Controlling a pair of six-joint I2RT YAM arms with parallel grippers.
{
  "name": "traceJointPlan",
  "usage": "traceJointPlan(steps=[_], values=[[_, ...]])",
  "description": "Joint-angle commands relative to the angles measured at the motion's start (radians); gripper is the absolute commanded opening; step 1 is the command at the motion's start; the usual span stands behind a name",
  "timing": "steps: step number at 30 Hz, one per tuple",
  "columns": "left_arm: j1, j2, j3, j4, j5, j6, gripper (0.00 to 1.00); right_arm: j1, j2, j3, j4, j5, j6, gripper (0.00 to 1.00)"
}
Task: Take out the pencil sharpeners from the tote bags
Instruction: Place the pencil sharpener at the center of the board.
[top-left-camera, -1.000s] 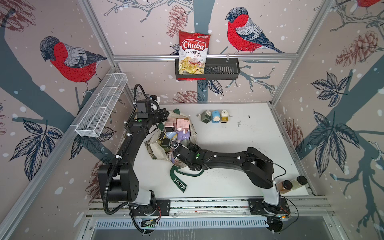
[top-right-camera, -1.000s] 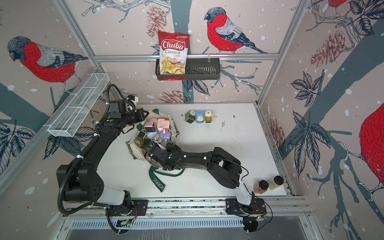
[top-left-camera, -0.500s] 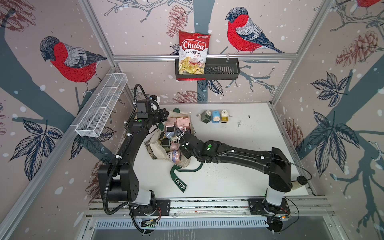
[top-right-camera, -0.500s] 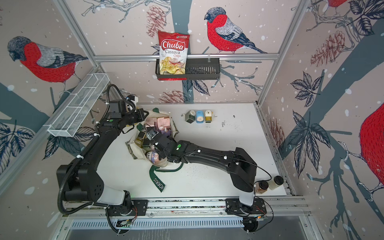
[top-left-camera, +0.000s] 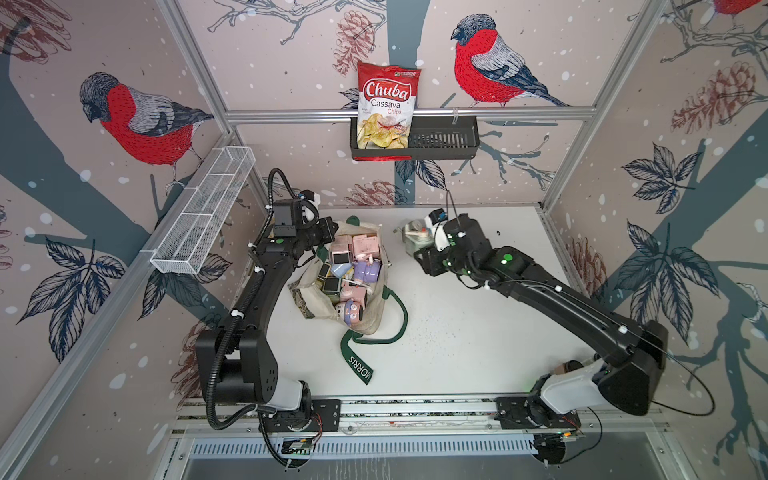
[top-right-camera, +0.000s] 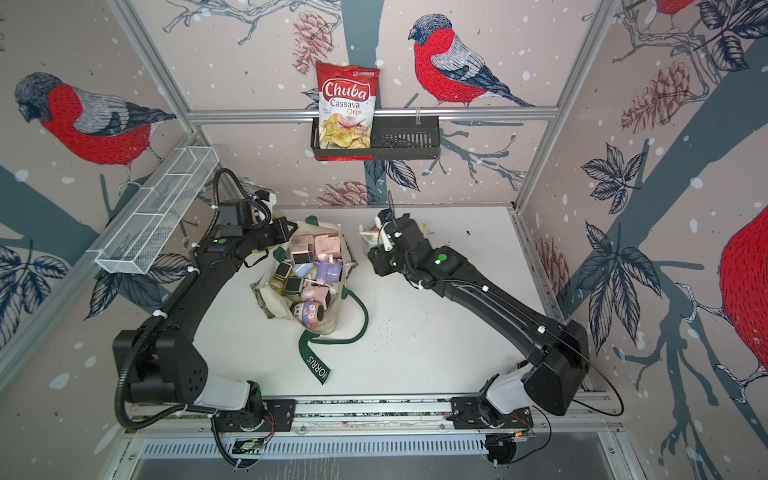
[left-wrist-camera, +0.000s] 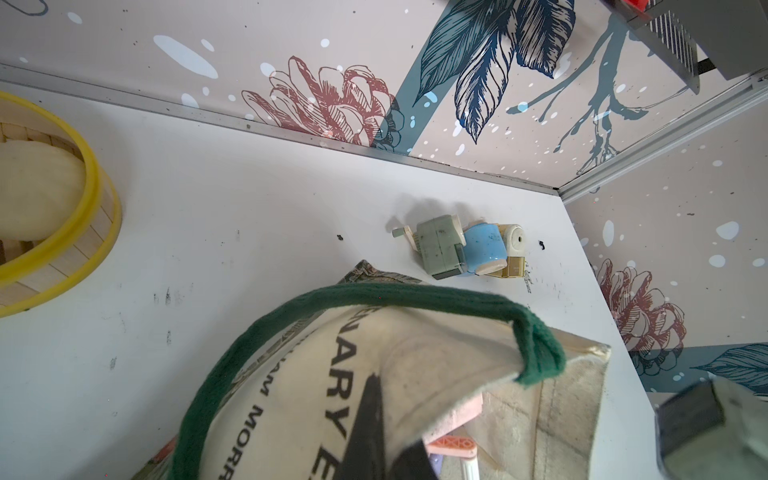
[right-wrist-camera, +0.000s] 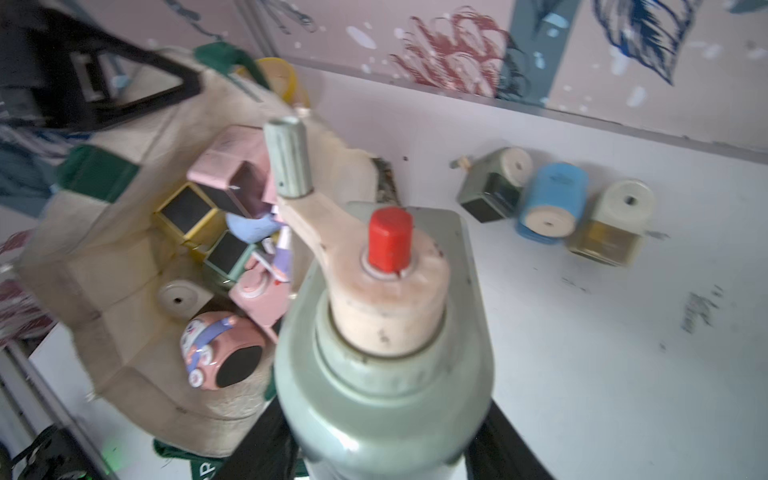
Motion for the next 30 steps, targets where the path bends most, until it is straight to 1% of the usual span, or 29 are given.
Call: traceJointPlan(steps=[1, 3, 7, 11, 14, 19, 22, 25, 30], values=[[0.001, -0.009, 0.006, 0.035, 0.011, 0.012, 0.00, -0.122, -0.031, -0.023, -0.075, -0.065, 0.051, 0.37], [0.001, -0.010, 0.006, 0.035, 0.011, 0.010, 0.00, -0.207, -0.025, -0.033, -0.110, -0.074, 0.041, 0.37], [0.001, -0.011, 0.004, 0.036, 0.013, 0.010, 0.00, -0.363, 0.045, -0.038, -0.153, -0.112, 0.003, 0.37], [0.001, -0.011, 0.003, 0.037, 0.015, 0.009, 0.00, -0.451, 0.163, 0.021, -0.201, -0.102, -0.013, 0.37], [0.001, -0.011, 0.004, 0.040, 0.017, 0.010, 0.00, -0.485, 0.281, 0.114, -0.248, -0.108, -0.032, 0.37], [0.001, -0.010, 0.004, 0.039, 0.016, 0.010, 0.00, -0.494, 0.466, 0.274, -0.320, -0.073, -0.060, 0.37], [0.002, -0.008, 0.005, 0.037, 0.018, 0.009, 0.00, -0.502, 0.559, 0.357, -0.354, -0.081, -0.075, 0.38], [0.003, -0.008, 0.006, 0.039, 0.018, 0.008, 0.00, -0.508, 0.628, 0.421, -0.379, -0.076, -0.079, 0.37], [0.004, -0.004, 0.006, 0.037, 0.018, 0.010, 0.00, -0.521, 0.701, 0.499, -0.404, -0.090, -0.096, 0.39]])
